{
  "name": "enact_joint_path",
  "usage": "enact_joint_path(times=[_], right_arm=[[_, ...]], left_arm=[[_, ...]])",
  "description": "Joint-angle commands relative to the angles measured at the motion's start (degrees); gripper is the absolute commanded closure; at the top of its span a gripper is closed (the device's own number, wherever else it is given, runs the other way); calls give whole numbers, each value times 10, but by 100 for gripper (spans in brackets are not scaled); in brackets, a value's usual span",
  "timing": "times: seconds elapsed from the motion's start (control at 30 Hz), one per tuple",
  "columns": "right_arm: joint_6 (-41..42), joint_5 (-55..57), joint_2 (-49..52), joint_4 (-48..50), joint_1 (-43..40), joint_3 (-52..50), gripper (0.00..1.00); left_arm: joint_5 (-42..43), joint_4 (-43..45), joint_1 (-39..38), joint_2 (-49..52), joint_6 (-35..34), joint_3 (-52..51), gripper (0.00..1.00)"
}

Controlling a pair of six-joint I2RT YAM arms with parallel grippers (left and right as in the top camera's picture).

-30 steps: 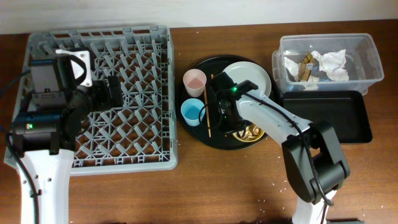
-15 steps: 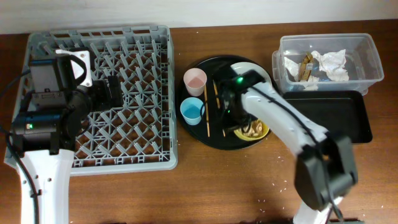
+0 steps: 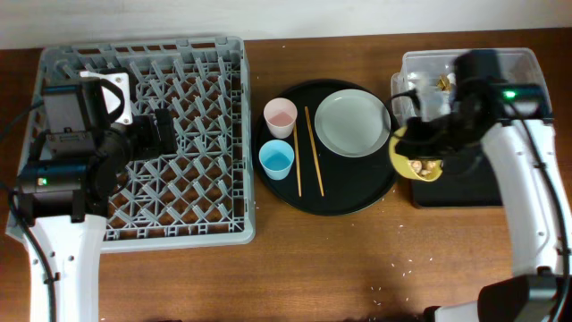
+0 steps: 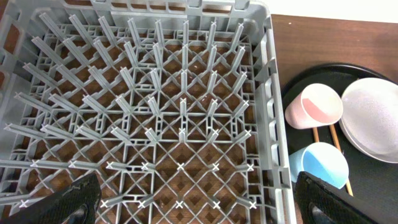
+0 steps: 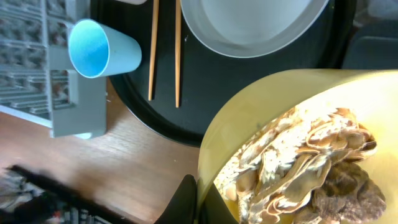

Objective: Sort waste into correct bins and load items into the dishwasher rack
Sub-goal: 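Tip the yellow bowl over the black tray to dump scraps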

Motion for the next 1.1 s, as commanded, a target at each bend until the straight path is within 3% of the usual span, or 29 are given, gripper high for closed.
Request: enact_joint_path(times=[0.0,0.17,0.4,0.77,1.07], right_arm=[[-112,-149,-4,1,-87,-48,96],[-210,-245,4,11,-207,-128,96],[-218,-351,14,111,-320,-222,96],[-218,-502,114,265,-342,-244,96],[-218,-615,185,301,-372,-244,96]], left_arm=[[6,-1,3,0,9,12,1],[6,-1,3,0,9,12,1],[6,-1,3,0,9,12,1],[6,-1,3,0,9,12,1],[6,-1,3,0,9,12,1]])
